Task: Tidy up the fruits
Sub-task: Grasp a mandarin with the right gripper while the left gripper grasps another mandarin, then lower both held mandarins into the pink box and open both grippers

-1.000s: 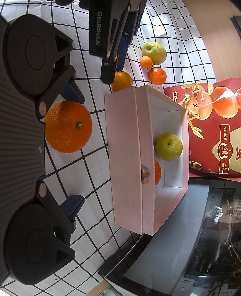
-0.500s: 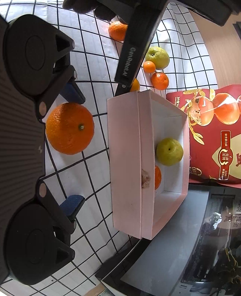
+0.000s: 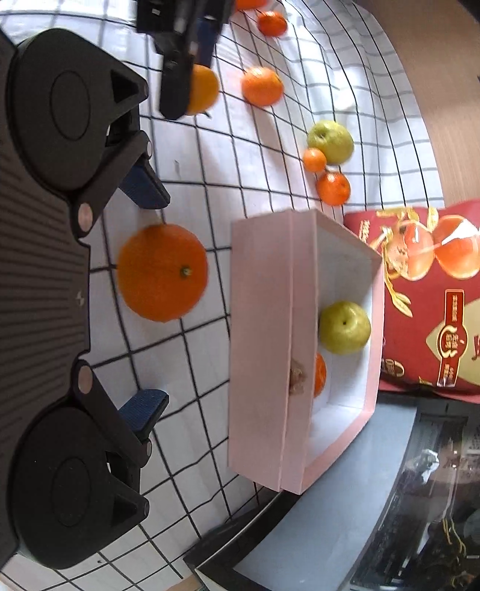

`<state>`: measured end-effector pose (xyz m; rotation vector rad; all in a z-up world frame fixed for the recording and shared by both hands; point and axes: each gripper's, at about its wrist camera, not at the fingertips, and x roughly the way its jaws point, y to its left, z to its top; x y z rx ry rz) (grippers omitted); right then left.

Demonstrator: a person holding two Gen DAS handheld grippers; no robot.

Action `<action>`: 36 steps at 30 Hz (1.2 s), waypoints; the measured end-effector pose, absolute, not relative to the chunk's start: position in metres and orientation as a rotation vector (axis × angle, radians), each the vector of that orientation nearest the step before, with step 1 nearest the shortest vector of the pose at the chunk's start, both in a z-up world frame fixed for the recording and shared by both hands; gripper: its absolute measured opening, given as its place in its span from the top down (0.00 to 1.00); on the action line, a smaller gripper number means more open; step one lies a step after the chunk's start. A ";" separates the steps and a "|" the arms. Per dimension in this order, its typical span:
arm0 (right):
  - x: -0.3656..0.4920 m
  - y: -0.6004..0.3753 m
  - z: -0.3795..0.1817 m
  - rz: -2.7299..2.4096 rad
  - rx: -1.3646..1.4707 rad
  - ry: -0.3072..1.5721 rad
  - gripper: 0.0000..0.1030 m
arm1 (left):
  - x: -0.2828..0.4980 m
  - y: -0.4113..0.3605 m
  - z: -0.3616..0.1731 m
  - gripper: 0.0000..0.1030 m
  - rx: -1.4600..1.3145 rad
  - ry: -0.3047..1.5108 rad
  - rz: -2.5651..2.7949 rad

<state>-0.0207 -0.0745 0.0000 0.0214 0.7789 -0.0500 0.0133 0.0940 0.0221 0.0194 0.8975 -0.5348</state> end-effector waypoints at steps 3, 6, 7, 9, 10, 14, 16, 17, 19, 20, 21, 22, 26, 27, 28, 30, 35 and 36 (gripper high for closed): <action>-0.026 -0.070 0.005 -0.016 0.003 0.788 0.16 | 0.008 0.091 0.025 0.64 0.024 0.901 -0.531; -0.026 -0.068 0.011 0.017 0.003 0.804 0.31 | 0.006 0.086 0.034 0.64 0.044 0.878 -0.541; -0.025 -0.069 0.011 0.021 0.006 0.809 0.34 | 0.005 0.083 0.038 0.64 0.054 0.869 -0.542; -0.024 -0.073 0.013 0.017 0.024 0.813 0.38 | 0.007 0.076 0.048 0.64 0.071 0.849 -0.544; -0.022 -0.077 0.014 0.015 0.035 0.815 0.44 | 0.009 0.072 0.053 0.64 0.076 0.838 -0.546; -0.015 -0.087 0.025 0.047 0.075 0.847 0.53 | 0.014 0.052 0.077 0.64 0.101 0.787 -0.556; -0.019 -0.090 0.037 0.040 0.048 0.833 0.53 | 0.019 0.042 0.092 0.64 0.096 0.757 -0.568; -0.022 -0.093 0.045 0.041 0.039 0.823 0.53 | 0.023 0.037 0.100 0.64 0.088 0.742 -0.577; -0.025 -0.100 0.064 0.039 0.022 0.797 0.53 | 0.034 0.028 0.118 0.64 0.060 0.713 -0.594; -0.025 -0.103 0.076 0.036 0.005 0.774 0.53 | 0.043 0.024 0.130 0.64 0.035 0.689 -0.606; -0.024 -0.106 0.090 0.026 -0.019 0.742 0.53 | 0.051 0.019 0.140 0.64 0.015 0.673 -0.616; -0.022 -0.109 0.102 0.013 -0.040 0.712 0.53 | 0.060 0.015 0.149 0.64 0.001 0.660 -0.629; 0.000 -0.117 0.140 -0.025 -0.119 0.627 0.53 | 0.105 -0.007 0.173 0.64 -0.011 0.632 -0.666; 0.009 -0.118 0.144 -0.033 -0.136 0.620 0.53 | 0.115 -0.011 0.174 0.64 -0.014 0.642 -0.668; 0.015 -0.120 0.147 -0.040 -0.146 0.619 0.53 | 0.126 -0.015 0.175 0.63 -0.025 0.659 -0.672; 0.029 -0.123 0.147 -0.051 -0.154 0.632 0.53 | 0.147 -0.019 0.174 0.63 -0.057 0.695 -0.678; 0.061 -0.134 0.137 -0.057 -0.126 0.670 0.53 | 0.184 -0.017 0.157 0.64 -0.119 0.783 -0.584; 0.066 -0.136 0.134 -0.049 -0.111 0.684 0.53 | 0.188 -0.015 0.151 0.64 -0.132 0.794 -0.578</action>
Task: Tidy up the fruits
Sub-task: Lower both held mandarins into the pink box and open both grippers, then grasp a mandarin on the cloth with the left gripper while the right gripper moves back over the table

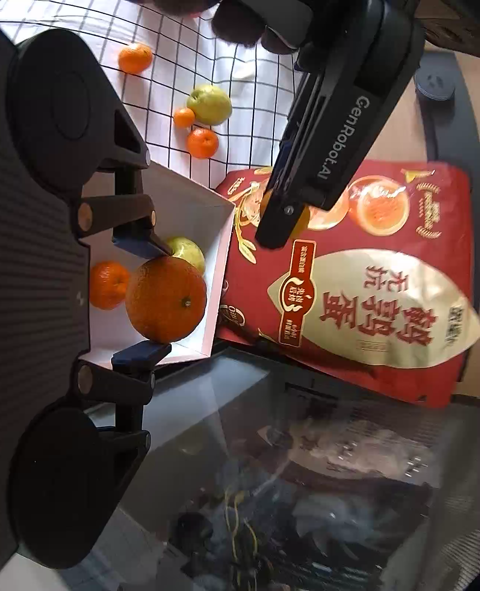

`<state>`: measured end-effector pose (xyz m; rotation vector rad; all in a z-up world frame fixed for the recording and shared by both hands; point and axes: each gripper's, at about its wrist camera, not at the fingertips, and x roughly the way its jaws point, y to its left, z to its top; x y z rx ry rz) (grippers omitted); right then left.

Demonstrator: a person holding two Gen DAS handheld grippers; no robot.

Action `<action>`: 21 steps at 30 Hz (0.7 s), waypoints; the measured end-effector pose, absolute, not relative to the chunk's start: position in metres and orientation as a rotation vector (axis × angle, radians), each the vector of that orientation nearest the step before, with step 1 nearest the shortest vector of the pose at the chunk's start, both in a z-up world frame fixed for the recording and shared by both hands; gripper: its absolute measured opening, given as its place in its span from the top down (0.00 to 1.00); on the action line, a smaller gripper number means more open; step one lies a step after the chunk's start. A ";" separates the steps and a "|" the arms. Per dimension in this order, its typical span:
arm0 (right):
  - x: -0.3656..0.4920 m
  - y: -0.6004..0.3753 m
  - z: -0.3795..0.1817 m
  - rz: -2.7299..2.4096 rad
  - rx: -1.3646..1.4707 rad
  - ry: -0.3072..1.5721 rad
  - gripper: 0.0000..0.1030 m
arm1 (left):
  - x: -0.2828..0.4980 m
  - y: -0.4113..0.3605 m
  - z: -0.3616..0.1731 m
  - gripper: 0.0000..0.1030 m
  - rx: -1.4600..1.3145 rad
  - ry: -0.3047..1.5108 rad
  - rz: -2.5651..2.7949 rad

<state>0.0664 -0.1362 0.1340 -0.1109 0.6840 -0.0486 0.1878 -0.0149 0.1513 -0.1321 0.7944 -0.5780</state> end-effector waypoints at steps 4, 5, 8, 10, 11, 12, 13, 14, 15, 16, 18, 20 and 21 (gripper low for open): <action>0.079 -0.138 0.126 -0.020 -0.086 0.684 0.45 | 0.193 -0.006 0.135 0.64 -0.173 0.821 -0.611; 0.078 -0.137 0.126 -0.011 -0.086 0.676 0.42 | 0.191 -0.004 0.131 0.64 -0.175 0.823 -0.618; 0.075 -0.133 0.124 0.009 -0.104 0.679 0.42 | 0.181 0.006 0.127 0.64 -0.166 0.800 -0.615; 0.070 -0.131 0.119 0.008 -0.111 0.684 0.39 | 0.169 0.015 0.123 0.64 -0.154 0.771 -0.591; 0.065 -0.130 0.116 0.006 -0.107 0.689 0.38 | 0.160 0.022 0.119 0.64 -0.147 0.752 -0.574; 0.060 -0.128 0.113 0.005 -0.103 0.695 0.38 | 0.151 0.030 0.115 0.64 -0.136 0.731 -0.551; 0.054 -0.126 0.108 0.009 -0.096 0.701 0.37 | 0.142 0.039 0.112 0.64 -0.125 0.717 -0.525; 0.048 -0.122 0.104 0.011 -0.090 0.708 0.37 | 0.134 0.048 0.109 0.64 -0.114 0.710 -0.498; 0.040 -0.118 0.100 0.008 -0.089 0.715 0.37 | 0.125 0.057 0.105 0.64 -0.108 0.704 -0.473; 0.034 -0.113 0.096 0.009 -0.087 0.720 0.37 | 0.116 0.070 0.101 0.64 -0.107 0.697 -0.447; 0.021 -0.102 0.087 0.024 -0.074 0.728 0.37 | 0.102 0.095 0.094 0.64 -0.113 0.693 -0.394; 0.011 -0.087 0.080 0.041 -0.057 0.730 0.34 | 0.090 0.119 0.088 0.64 -0.118 0.704 -0.346; 0.007 -0.078 0.075 0.051 -0.046 0.732 0.32 | 0.085 0.131 0.084 0.64 -0.118 0.720 -0.325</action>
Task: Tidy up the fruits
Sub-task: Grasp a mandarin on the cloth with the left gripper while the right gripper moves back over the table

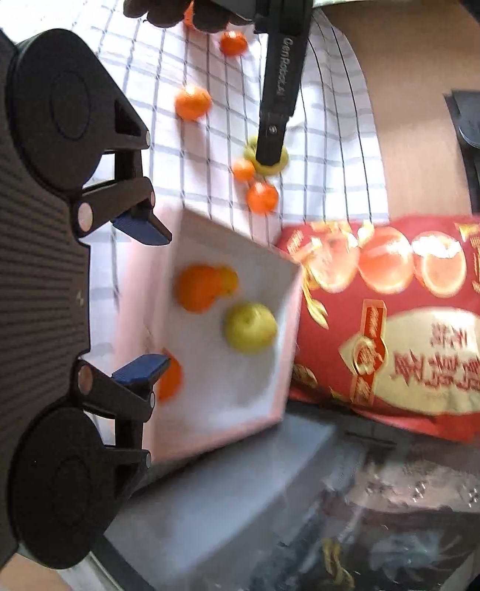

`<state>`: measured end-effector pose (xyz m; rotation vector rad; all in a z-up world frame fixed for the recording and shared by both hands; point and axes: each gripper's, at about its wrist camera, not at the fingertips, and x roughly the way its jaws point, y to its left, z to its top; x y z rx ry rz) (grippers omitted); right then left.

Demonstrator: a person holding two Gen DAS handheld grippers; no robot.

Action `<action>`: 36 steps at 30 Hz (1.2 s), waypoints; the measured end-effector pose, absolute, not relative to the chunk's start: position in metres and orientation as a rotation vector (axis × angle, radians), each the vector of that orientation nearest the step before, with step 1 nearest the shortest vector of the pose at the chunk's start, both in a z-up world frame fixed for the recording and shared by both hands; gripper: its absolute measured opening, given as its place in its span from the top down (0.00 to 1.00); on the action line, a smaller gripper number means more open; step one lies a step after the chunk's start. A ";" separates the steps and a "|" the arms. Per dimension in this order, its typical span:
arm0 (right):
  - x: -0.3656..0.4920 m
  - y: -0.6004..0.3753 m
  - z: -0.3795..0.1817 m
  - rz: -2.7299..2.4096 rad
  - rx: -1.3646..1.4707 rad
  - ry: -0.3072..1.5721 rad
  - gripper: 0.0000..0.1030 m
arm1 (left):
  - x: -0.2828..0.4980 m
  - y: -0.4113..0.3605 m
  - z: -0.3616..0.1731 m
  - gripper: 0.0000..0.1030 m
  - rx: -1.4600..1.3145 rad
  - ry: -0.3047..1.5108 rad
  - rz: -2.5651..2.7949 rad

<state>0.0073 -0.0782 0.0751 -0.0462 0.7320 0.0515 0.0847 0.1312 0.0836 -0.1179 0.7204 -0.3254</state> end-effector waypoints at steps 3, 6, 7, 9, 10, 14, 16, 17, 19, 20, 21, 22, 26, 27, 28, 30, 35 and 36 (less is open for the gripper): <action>0.005 -0.052 0.060 0.068 -0.017 0.749 0.29 | 0.069 0.159 0.071 0.64 -0.097 0.758 -0.287; 0.010 -0.028 0.042 0.084 -0.015 0.783 0.29 | 0.052 0.177 0.066 0.64 -0.066 0.765 -0.256; 0.012 -0.019 0.038 0.093 -0.017 0.790 0.29 | 0.047 0.181 0.064 0.64 -0.059 0.764 -0.248; 0.014 -0.004 0.034 0.112 -0.021 0.793 0.29 | 0.038 0.192 0.063 0.64 -0.061 0.762 -0.233; 0.015 0.004 0.035 0.127 -0.024 0.789 0.29 | 0.036 0.197 0.063 0.64 -0.068 0.762 -0.223; 0.020 0.035 0.040 0.192 -0.058 0.767 0.29 | 0.024 0.222 0.064 0.64 -0.096 0.756 -0.175; 0.024 0.049 0.045 0.216 -0.075 0.756 0.29 | 0.018 0.234 0.068 0.64 -0.115 0.734 -0.155; 0.027 0.055 0.047 0.225 -0.082 0.752 0.29 | 0.016 0.242 0.073 0.64 -0.123 0.708 -0.145; 0.032 0.067 0.050 0.237 -0.095 0.747 0.29 | 0.017 0.254 0.084 0.64 -0.123 0.666 -0.121; 0.035 0.072 0.051 0.241 -0.100 0.748 0.29 | 0.021 0.263 0.090 0.64 -0.117 0.652 -0.107; 0.035 0.077 0.052 0.244 -0.104 0.750 0.29 | 0.028 0.270 0.095 0.64 -0.113 0.648 -0.098; 0.035 0.080 0.052 0.246 -0.106 0.754 0.29 | 0.038 0.279 0.099 0.64 -0.110 0.658 -0.093; 0.024 0.087 0.052 0.256 -0.109 0.767 0.29 | 0.098 0.308 0.098 0.64 -0.103 0.836 -0.107; 0.019 0.086 0.051 0.253 -0.113 0.767 0.29 | 0.110 0.310 0.096 0.64 -0.088 0.867 -0.107; 0.015 0.084 0.050 0.246 -0.115 0.769 0.29 | 0.121 0.310 0.092 0.64 -0.060 0.893 -0.106; 0.007 0.080 0.048 0.227 -0.105 0.782 0.29 | 0.135 0.310 0.082 0.64 -0.043 0.935 -0.113; -0.007 0.067 0.042 0.181 -0.080 0.808 0.29 | 0.154 0.301 0.062 0.56 0.000 0.994 -0.145; -0.009 0.065 0.041 0.170 -0.084 0.808 0.29 | 0.155 0.301 0.061 0.54 0.001 0.996 -0.153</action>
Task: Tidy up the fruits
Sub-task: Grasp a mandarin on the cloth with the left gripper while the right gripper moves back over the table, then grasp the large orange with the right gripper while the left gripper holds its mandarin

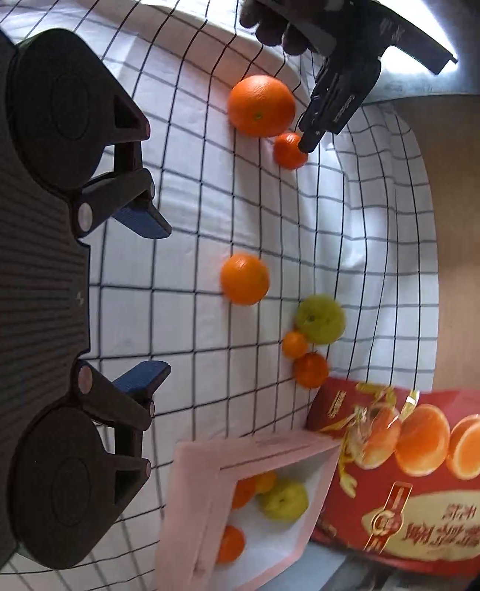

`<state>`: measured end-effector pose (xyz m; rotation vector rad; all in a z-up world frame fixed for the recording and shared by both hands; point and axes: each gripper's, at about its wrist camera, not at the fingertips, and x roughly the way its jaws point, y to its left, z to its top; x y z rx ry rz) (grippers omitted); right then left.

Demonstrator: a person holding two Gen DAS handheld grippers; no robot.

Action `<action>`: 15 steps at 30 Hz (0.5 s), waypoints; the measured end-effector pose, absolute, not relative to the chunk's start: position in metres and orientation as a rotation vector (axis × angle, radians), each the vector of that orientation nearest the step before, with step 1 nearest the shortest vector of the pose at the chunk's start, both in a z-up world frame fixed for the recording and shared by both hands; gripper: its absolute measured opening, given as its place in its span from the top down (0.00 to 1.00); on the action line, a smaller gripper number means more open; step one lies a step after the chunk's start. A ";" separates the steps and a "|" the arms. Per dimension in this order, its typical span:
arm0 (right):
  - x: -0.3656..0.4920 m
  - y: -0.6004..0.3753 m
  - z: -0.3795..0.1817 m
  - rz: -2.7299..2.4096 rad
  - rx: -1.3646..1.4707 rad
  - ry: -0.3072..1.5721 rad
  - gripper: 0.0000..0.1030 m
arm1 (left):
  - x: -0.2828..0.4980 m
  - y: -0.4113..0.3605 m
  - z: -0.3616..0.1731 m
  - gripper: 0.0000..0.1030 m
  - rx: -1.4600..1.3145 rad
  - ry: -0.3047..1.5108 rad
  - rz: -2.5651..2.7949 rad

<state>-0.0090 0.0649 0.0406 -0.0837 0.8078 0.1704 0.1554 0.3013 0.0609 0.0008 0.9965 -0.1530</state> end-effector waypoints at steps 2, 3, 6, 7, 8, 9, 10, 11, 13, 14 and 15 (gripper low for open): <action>-0.013 0.060 0.037 0.150 -0.079 0.810 0.29 | 0.159 0.299 0.060 0.52 0.005 1.005 -0.157; -0.015 0.057 0.036 0.142 -0.066 0.813 0.29 | 0.160 0.298 0.059 0.50 0.011 1.009 -0.157; -0.020 0.048 0.031 0.119 -0.034 0.819 0.29 | 0.166 0.293 0.054 0.48 0.004 1.046 -0.185; -0.022 0.045 0.030 0.110 -0.026 0.822 0.29 | 0.168 0.291 0.051 0.47 0.000 1.057 -0.193; -0.023 0.043 0.029 0.102 -0.019 0.824 0.28 | 0.169 0.289 0.049 0.47 -0.002 1.068 -0.200; -0.024 0.041 0.027 0.092 -0.010 0.826 0.28 | 0.171 0.288 0.046 0.48 -0.004 1.075 -0.199; -0.026 0.039 0.026 0.083 -0.001 0.827 0.28 | 0.172 0.285 0.044 0.51 -0.002 1.075 -0.190; -0.028 0.037 0.025 0.075 0.009 0.827 0.28 | 0.172 0.283 0.043 0.53 0.001 1.067 -0.180; -0.030 0.033 0.024 0.057 0.030 0.826 0.28 | 0.173 0.277 0.044 0.56 0.013 1.045 -0.164; -0.030 0.032 0.023 0.040 0.045 0.825 0.28 | 0.171 0.274 0.045 0.57 0.026 1.027 -0.161; -0.029 0.030 0.022 0.009 0.070 0.820 0.28 | 0.170 0.271 0.045 0.57 0.038 1.017 -0.160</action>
